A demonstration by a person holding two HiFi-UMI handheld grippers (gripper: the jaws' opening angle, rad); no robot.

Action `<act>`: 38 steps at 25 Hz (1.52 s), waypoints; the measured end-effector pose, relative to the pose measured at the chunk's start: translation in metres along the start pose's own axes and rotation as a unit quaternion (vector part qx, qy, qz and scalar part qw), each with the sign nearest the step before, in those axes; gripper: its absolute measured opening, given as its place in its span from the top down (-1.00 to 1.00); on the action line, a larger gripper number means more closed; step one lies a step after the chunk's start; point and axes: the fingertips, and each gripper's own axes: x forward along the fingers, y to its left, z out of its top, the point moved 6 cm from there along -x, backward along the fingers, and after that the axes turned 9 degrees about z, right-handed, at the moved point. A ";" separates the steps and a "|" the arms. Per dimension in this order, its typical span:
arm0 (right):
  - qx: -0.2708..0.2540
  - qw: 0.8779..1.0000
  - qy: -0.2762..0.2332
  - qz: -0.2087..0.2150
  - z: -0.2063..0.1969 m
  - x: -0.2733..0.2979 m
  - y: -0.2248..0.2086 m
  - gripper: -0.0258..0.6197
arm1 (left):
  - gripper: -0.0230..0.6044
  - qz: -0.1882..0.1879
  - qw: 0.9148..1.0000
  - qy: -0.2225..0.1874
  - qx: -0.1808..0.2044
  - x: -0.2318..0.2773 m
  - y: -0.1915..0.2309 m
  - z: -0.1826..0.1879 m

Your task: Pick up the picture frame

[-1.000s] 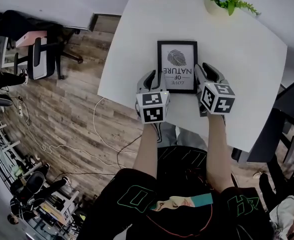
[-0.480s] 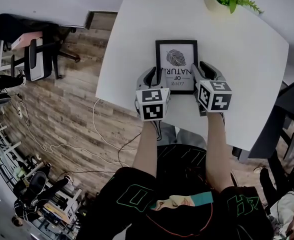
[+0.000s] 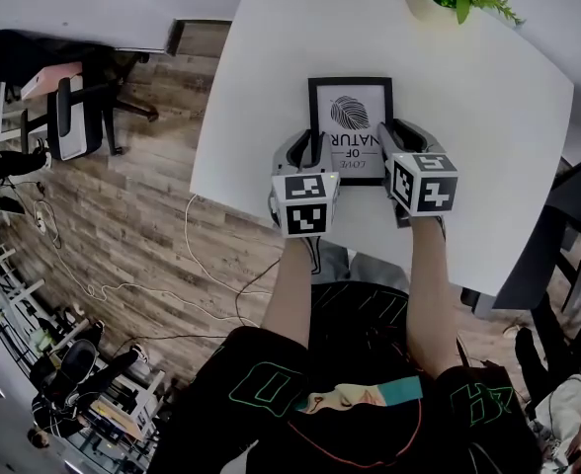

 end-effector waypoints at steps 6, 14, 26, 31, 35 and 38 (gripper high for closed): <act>0.014 1.000 -0.013 -0.007 0.000 -0.002 -0.001 0.63 | 0.66 0.000 1.000 -0.007 -0.008 -0.001 -0.001 0.000; 0.006 1.000 -0.027 -0.002 0.000 -0.011 0.004 0.66 | 0.67 0.004 1.000 -0.021 -0.018 -0.009 -0.001 -0.002; -0.013 0.998 -0.057 -0.002 0.006 -0.032 0.012 0.67 | 0.69 0.008 0.999 -0.047 -0.022 -0.029 -0.007 0.003; -0.020 0.998 -0.066 0.000 0.007 -0.043 0.016 0.67 | 0.69 0.012 0.998 -0.063 -0.024 -0.039 -0.009 0.006; -0.018 0.996 -0.083 0.004 0.012 -0.048 0.020 0.67 | 0.69 0.017 0.997 -0.072 -0.019 -0.045 -0.009 0.011; -0.021 0.996 -0.090 0.008 0.018 -0.044 0.028 0.67 | 0.69 0.021 0.996 -0.081 -0.016 -0.048 0.000 0.016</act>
